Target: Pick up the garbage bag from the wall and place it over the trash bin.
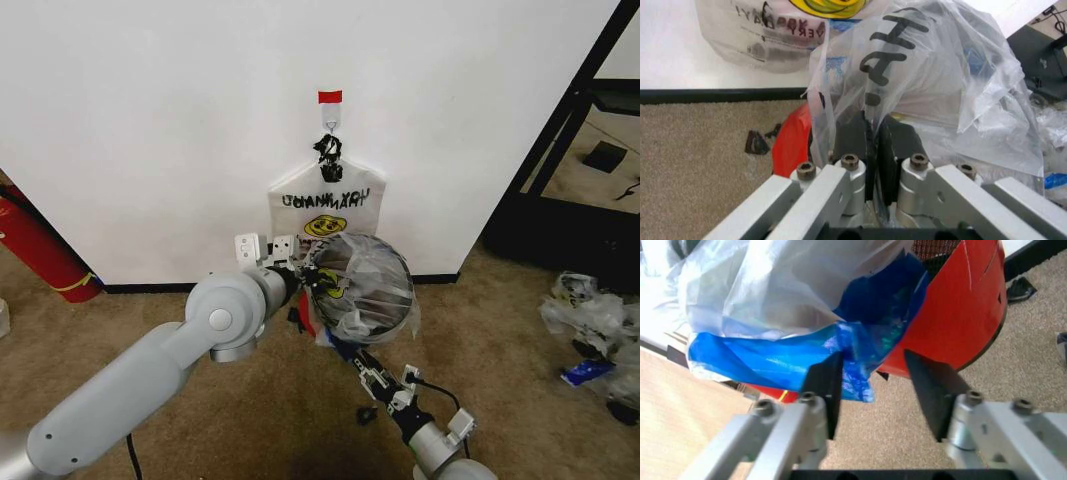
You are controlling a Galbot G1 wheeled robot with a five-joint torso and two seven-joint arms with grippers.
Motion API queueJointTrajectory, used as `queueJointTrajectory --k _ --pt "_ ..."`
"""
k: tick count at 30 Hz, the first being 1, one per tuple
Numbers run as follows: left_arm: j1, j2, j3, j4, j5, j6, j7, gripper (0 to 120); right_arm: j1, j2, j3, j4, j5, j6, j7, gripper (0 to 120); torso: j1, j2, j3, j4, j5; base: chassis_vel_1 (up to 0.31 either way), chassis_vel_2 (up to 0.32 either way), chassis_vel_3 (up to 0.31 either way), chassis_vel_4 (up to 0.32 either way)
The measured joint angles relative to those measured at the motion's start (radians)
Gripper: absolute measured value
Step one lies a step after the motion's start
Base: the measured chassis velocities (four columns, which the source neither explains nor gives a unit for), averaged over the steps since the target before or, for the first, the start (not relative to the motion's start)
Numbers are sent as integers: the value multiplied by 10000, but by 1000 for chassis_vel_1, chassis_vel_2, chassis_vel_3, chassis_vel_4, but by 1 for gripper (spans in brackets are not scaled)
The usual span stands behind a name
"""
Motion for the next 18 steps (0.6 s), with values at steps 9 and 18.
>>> queueJointTrajectory --k 9,18 --pt "-25 27 43 -32 -17 0 -7 0 1 170 -68 17 -11 10 55 0 0 0 0 0 0 0 0 0 0" --pt "-4 27 52 -56 -17 -1 -6 0 -134 239 -77 74 -146 26 90 0 0 0 0 0 0 0 0 0 0"
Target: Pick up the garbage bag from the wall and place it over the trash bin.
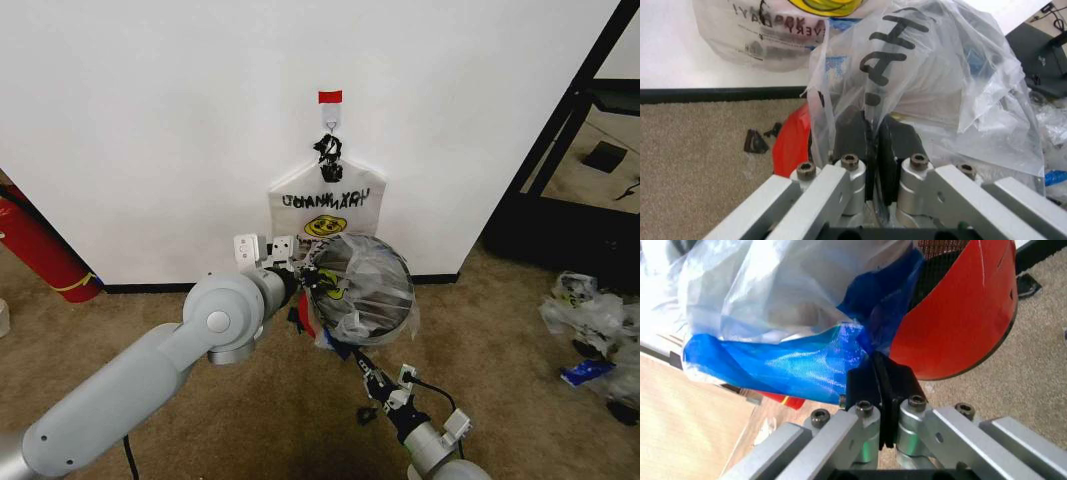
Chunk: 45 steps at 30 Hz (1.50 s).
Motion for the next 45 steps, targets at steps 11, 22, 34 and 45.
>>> queueJointTrajectory --k 11,22,34,45 --pt "107 -129 75 30 82 -1 17 0 -399 -267 156 -214 -1111 -79 304 0 0 0 0 -1 0 0 0 0 0" --pt "128 -173 124 1 105 -1 13 0 -108 -164 154 -734 -2241 -701 1398 0 0 0 0 -1 2 0 0 0 0" --pt "167 -35 94 -383 -189 75 -105 0 389 16 261 -936 -2515 -783 2463 0 0 0 0 1 0 0 0 0 0" --pt "672 -116 -255 280 770 30 66 0 -910 -381 776 -78 -4000 -344 2285 30 0 0 0 -1 -2 0 0 0 0"
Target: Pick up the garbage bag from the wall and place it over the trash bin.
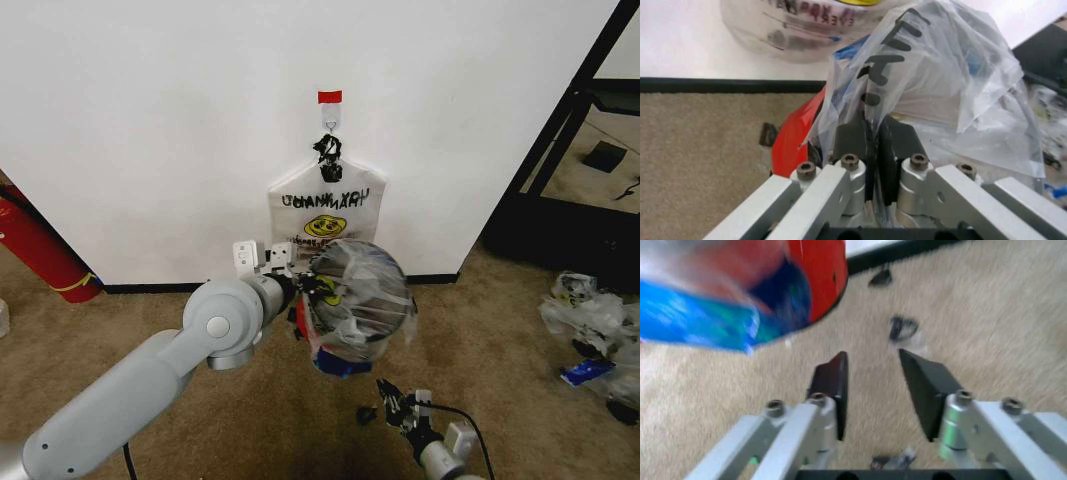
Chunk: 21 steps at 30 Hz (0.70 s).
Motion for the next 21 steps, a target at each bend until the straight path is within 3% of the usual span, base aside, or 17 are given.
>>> queueJointTrajectory --k 6,11,16,21 --pt "165 -221 346 316 1141 -182 121 0 -749 -465 638 1856 121 79 79 54 0 0 0 0 1 0 0 0 0" --pt "159 -327 624 259 1298 -218 125 0 -586 -838 727 3033 876 -85 218 42 0 0 0 -1 1 0 0 0 0" --pt "191 -337 975 54 1491 -219 191 0 326 -1454 539 4185 2798 -1111 1043 22 0 0 0 3 3 0 0 0 0" --pt "255 -307 1100 3 1624 -192 297 0 1603 -1982 1 4461 4211 -1969 1888 4 0 0 0 2 3 0 0 0 0"
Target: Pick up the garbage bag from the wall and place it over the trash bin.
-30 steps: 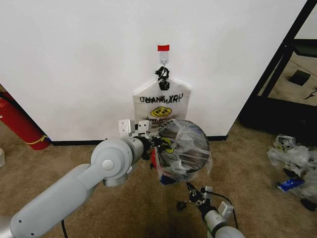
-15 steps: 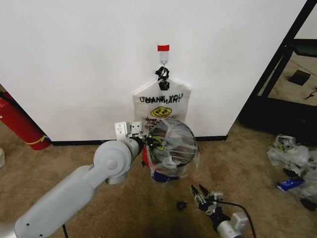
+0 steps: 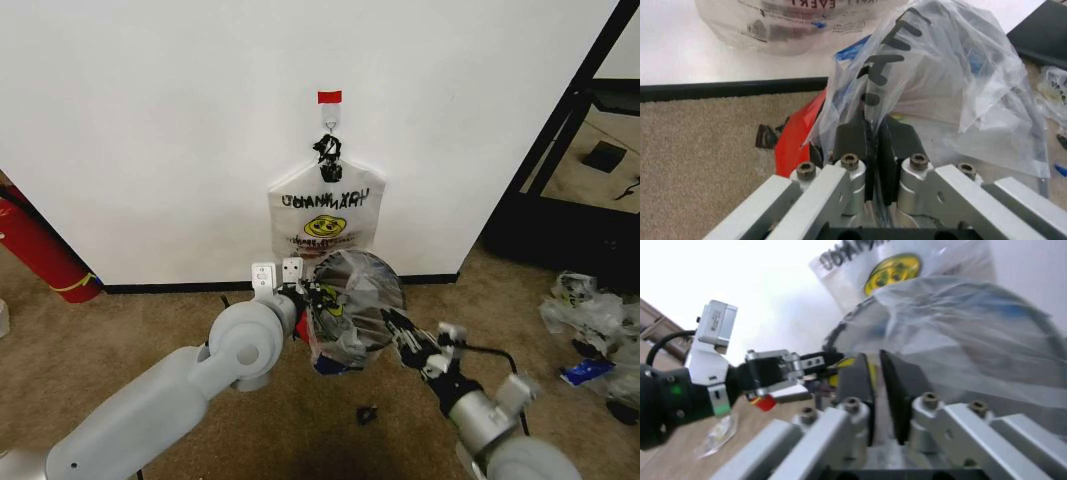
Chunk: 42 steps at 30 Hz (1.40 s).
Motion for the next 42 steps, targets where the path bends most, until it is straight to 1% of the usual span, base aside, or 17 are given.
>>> queueJointTrajectory --k 1,2,4,6,8,9,15,20,22,30,42 --pt "5 5 25 -2 34 3 4 0 327 -103 -141 -107 227 -136 178 0 0 0 0 0 -2 0 0 0 0" --pt "5 5 25 -2 34 3 4 0 327 -103 -141 -107 227 -136 178 0 0 0 0 0 -2 0 0 0 0" --pt "5 17 48 -42 139 9 40 0 1150 -246 -547 -609 852 -448 654 0 0 0 0 -1 0 0 0 0 0" --pt "-3 32 58 -76 191 13 70 0 1699 -225 -877 -1011 1164 -658 990 0 0 0 1 0 0 0 0 0 0" --pt "-23 52 67 -101 207 18 80 0 2170 -85 -1208 -1360 1365 -843 1331 0 0 0 1 -1 -1 0 0 0 0" --pt "-23 52 67 -101 207 18 80 0 2170 -85 -1208 -1360 1365 -843 1331 0 0 0 1 -1 -1 0 0 0 0" --pt "-75 93 87 -121 228 26 96 0 3124 615 -1995 -2162 1435 -1036 1999 0 0 0 1 -1 -1 0 0 0 0" --pt "-14 78 163 -124 355 28 156 0 3385 739 -2104 -2437 1429 -1113 2190 0 0 0 1 -3 -2 0 0 0 0" --pt "73 81 210 -151 570 29 291 0 3751 910 -2124 -2730 1626 -1300 2473 0 1 0 1 -2 -2 0 0 0 0" --pt "72 86 219 -333 595 20 326 0 4352 1382 -2439 -3312 1617 -1711 3224 0 1 0 0 -1 -1 0 0 0 0" --pt "62 149 131 -448 668 -59 388 0 4567 1502 -2513 -3611 1542 -2139 4035 0 0 0 0 -2 -2 0 0 0 0"
